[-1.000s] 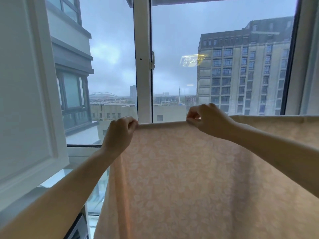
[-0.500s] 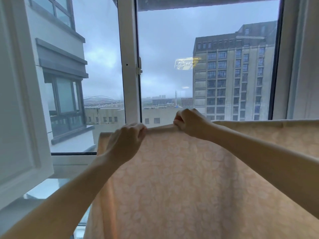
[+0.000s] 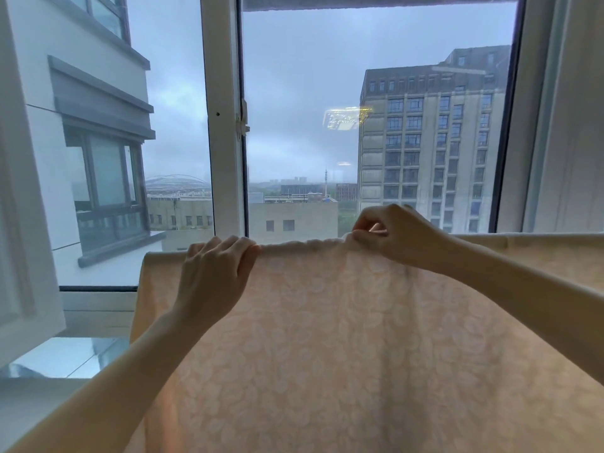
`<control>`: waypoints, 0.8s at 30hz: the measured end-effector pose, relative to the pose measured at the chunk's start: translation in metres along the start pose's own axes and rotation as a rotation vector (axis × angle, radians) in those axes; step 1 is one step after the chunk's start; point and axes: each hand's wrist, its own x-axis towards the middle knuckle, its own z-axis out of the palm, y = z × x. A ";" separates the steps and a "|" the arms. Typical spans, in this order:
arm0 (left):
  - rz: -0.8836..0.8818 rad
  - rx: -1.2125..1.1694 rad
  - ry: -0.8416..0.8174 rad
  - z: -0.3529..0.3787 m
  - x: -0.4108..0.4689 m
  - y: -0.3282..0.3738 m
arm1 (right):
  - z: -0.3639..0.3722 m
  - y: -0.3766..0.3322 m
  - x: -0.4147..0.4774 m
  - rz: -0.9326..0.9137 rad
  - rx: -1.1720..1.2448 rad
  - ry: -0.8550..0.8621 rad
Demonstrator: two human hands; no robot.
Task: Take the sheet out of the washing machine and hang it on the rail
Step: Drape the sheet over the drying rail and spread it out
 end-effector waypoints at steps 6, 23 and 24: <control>-0.071 -0.037 0.022 0.001 0.001 0.010 | 0.006 0.003 0.003 0.022 -0.006 0.087; 0.103 -0.029 0.098 0.053 0.023 0.143 | -0.016 0.047 0.000 0.101 0.011 0.037; 0.087 -0.017 0.124 0.056 0.023 0.144 | -0.015 0.050 -0.001 0.102 0.017 0.050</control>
